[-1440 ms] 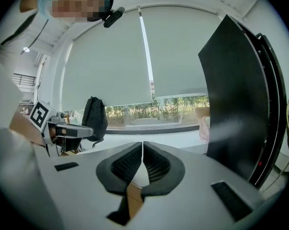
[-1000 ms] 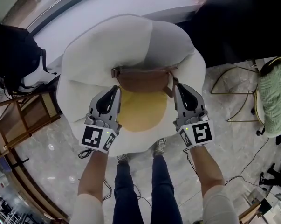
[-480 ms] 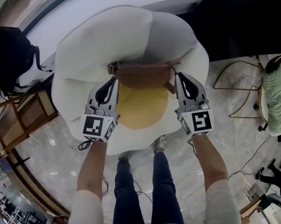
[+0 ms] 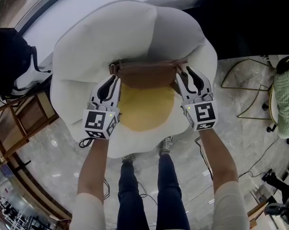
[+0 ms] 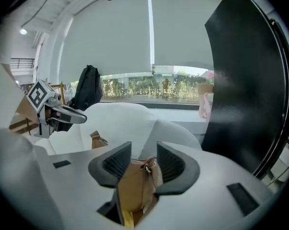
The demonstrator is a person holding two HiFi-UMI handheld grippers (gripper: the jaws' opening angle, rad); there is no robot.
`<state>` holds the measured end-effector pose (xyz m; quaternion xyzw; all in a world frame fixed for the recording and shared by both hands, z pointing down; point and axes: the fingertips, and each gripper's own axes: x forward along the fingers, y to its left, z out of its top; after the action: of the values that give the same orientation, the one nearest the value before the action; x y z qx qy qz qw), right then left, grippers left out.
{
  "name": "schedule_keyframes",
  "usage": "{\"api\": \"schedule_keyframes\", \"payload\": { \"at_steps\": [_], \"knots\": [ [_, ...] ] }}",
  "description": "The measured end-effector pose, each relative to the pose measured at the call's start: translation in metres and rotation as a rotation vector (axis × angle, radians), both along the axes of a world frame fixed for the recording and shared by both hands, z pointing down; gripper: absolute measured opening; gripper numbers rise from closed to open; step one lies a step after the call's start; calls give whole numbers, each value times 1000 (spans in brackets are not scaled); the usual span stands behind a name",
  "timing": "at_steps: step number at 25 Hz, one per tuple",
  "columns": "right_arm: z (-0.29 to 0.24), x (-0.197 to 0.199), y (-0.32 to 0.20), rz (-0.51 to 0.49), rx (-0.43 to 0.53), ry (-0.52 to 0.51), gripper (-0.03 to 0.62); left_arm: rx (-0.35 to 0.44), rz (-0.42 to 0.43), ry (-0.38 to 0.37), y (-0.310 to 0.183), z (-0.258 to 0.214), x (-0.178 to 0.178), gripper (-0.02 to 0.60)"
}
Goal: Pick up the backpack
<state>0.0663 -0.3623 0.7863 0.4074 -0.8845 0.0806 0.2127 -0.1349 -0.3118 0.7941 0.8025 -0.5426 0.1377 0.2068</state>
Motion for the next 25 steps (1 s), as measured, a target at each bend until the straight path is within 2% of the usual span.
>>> {"api": "schedule_keyframes", "payload": {
  "at_steps": [1,2,3,4,9,13,19,25],
  "knots": [
    [5,0,-1,-5,-16,9,181,-20,-11,6,0,6,-2,51],
    [11,0,-1,-13,-27,21,196,-41,-24,15,-1,11,-3,115],
    [15,0,-1,-23,-35,35,199,-61,-36,28,-1,17,-5,207],
    [20,0,-1,-31,-40,47,206,-80,-44,40,-1,23,-6,235],
    [39,1,-5,-46,-75,70,260,-161,-60,48,1,52,-12,259],
    [51,0,-10,-62,-93,85,290,-220,-80,63,0,75,-19,303],
    [65,-5,-17,-125,-120,118,316,-244,-100,131,-5,89,-22,327],
    [84,-13,-22,-191,-187,111,318,-274,-63,161,-11,109,-14,328]
  ]
}}
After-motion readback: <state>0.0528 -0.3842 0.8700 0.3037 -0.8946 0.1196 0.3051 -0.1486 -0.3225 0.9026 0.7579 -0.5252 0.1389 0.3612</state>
